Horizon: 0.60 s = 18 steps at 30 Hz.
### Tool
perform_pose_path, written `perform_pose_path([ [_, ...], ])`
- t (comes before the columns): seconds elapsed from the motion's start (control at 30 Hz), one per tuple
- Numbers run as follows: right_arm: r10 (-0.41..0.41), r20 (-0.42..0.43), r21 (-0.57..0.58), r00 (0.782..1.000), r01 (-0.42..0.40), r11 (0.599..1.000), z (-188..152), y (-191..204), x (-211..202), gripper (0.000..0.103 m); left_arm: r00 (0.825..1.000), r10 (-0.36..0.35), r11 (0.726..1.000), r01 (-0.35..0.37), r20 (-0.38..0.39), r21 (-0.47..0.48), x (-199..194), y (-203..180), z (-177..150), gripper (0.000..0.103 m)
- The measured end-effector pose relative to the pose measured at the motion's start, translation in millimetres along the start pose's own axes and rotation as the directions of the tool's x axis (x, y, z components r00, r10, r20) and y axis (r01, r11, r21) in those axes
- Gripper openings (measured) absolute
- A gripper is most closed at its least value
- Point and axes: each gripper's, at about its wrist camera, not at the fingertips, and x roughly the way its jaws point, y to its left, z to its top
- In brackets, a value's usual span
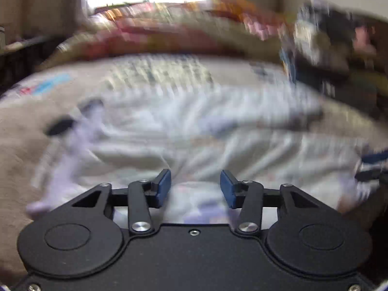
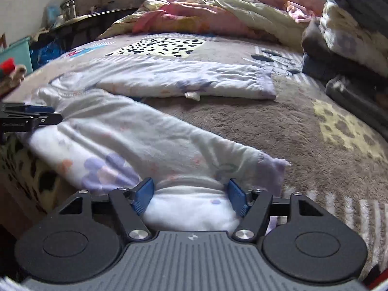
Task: Fold clothes
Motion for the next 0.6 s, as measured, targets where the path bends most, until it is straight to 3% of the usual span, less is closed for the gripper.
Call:
perform_pose_path([
  [0.03, -0.012, 0.015, -0.018, 1.0, 0.012, 1.0, 3.0, -1.2, -6.5, 0.065, 0.999, 0.011, 1.0, -0.01, 0.031, -0.027, -9.0, 3.3, -0.9, 0.047],
  [0.07, -0.033, 0.02, -0.051, 0.999, 0.034, 0.998, 2.9, -3.6, -10.1, 0.067, 1.0, 0.029, 0.998, -0.028, 0.012, -0.06, -10.5, 8.4, -4.5, 0.049],
  [0.13, -0.044, -0.042, -0.057, 0.998, 0.042, 0.998, -1.3, -19.1, -4.6, 0.072, 0.992, 0.062, 0.991, -0.075, -0.113, -0.112, 1.6, 21.0, -17.2, 0.05],
  [0.17, 0.0, -0.08, 0.004, 0.997, 0.001, 1.0, -4.8, -34.0, 0.1, 0.077, 0.991, 0.052, 0.991, -0.066, -0.124, -0.117, 3.8, 24.1, -23.4, 0.051],
  [0.23, 0.041, -0.055, 0.108, 0.998, -0.035, 0.994, -6.7, -57.1, -6.8, 0.073, 0.995, 0.045, 0.99, -0.057, -0.093, -0.128, -5.7, 25.0, -20.2, 0.051],
  [0.33, -0.029, 0.025, 0.01, 0.999, 0.029, 1.0, -10.8, -55.2, -29.8, 0.069, 0.998, 0.058, 0.985, -0.056, 0.01, -0.163, -28.9, 27.0, -13.8, 0.052],
  [0.47, 0.015, 0.118, -0.18, 0.993, 0.006, 0.984, -20.9, -35.2, -49.0, 0.066, 0.994, 0.048, 0.977, -0.068, -0.102, -0.203, -8.9, 40.0, -35.9, 0.057],
  [0.57, -0.031, -0.041, -0.271, 0.999, 0.019, 0.963, -22.6, -20.6, -22.8, 0.065, 0.996, 0.057, 0.978, -0.07, -0.069, -0.194, -21.6, 37.3, -23.2, 0.057],
  [0.6, -0.017, -0.028, -0.24, 0.999, 0.01, 0.971, -19.8, -24.7, -25.5, 0.065, 0.997, 0.066, 0.981, -0.069, -0.027, -0.184, -31.7, 37.0, -18.7, 0.057],
])
